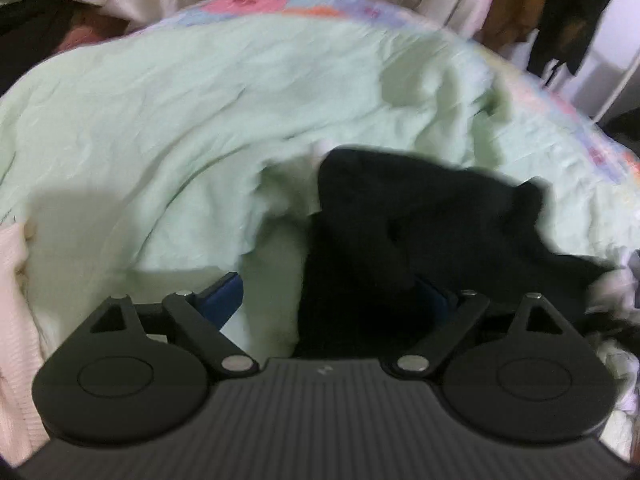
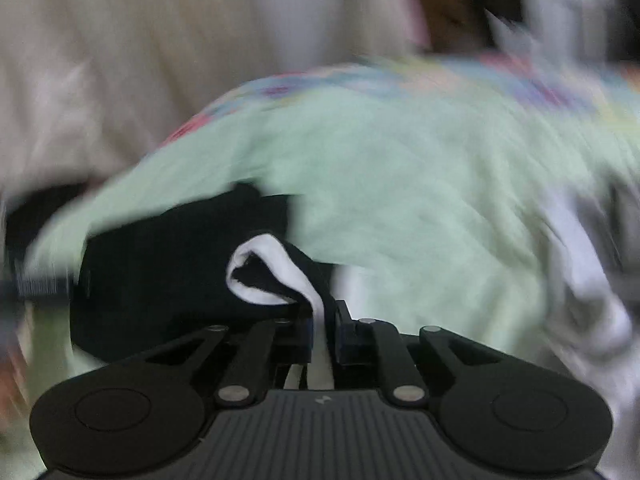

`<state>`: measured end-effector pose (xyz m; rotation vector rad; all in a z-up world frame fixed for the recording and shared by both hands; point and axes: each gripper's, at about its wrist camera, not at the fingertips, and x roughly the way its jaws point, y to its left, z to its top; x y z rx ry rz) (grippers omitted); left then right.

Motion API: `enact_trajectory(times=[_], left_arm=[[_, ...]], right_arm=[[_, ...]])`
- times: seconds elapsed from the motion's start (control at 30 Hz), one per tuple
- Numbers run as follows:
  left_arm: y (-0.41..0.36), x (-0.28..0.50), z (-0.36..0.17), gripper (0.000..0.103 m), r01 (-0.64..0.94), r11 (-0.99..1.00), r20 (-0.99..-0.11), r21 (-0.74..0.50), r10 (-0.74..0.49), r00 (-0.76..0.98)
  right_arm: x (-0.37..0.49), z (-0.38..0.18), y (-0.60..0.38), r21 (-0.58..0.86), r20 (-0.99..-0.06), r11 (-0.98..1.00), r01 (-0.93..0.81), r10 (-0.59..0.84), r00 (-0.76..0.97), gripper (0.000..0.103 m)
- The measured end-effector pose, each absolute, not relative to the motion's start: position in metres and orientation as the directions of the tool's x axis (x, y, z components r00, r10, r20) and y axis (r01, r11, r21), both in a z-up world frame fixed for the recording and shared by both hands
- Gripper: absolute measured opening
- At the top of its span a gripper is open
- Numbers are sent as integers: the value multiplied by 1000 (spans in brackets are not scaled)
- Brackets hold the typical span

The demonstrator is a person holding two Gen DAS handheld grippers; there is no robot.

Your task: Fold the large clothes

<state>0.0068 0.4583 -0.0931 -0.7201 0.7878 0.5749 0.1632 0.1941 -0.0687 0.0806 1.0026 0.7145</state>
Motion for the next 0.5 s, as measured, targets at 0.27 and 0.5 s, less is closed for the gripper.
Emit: enact_trajectory(times=[0.27,0.5], left_arm=[[474,-12,-86,91,-707,554,-752,-441,203,628],[484,-15,-95,93,-659,543,-717,-520,142,683]], right_arm=[[163,-41,211,373,-672,756,-538,620,404,39],[172,-52,259,350,-672,734,-582,630,390,53]])
